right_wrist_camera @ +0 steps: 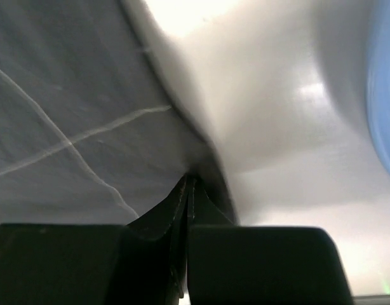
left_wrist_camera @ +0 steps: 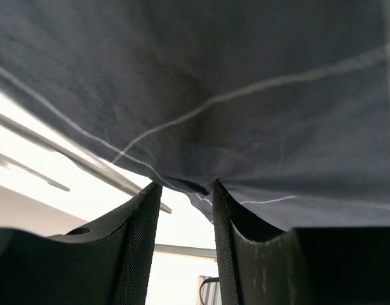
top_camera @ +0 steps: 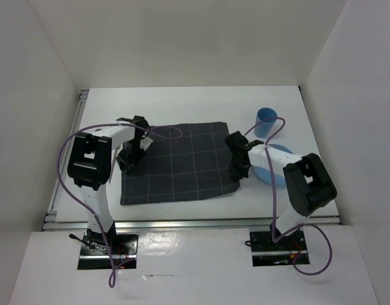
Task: Set the dinner table for one person
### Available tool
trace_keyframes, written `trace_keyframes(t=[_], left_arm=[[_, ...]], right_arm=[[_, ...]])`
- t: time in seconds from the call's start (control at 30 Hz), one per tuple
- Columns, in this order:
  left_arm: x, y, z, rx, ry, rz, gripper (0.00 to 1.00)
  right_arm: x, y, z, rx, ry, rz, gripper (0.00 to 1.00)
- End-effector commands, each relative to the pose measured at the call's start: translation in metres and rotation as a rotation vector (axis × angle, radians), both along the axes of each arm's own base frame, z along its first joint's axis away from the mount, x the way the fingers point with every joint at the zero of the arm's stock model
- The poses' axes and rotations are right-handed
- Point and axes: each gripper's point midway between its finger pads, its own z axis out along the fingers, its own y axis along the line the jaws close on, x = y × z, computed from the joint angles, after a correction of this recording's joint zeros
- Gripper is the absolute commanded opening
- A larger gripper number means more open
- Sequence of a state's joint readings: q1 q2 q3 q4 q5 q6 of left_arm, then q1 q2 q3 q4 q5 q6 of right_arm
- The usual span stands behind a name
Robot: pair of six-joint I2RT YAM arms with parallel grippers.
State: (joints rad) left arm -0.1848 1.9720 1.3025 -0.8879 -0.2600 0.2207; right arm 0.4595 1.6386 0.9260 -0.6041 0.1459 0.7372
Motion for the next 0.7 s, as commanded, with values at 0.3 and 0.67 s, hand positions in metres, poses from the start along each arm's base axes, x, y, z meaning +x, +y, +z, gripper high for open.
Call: trace_keyframes(t=[0.3, 0.67], left_arm=[[0.055, 0.013, -0.042, -0.001, -0.102, 0.096, 0.44], [0.031, -0.005, -0.011, -0.111, -0.132, 0.095, 0.45]], right_arm=[[-0.071, -0.026, 0.02, 0.007, 0.018, -0.112, 0.0], [-0.011, 0.051, 0.069, 0.242, -0.23, 0.121, 0.0]])
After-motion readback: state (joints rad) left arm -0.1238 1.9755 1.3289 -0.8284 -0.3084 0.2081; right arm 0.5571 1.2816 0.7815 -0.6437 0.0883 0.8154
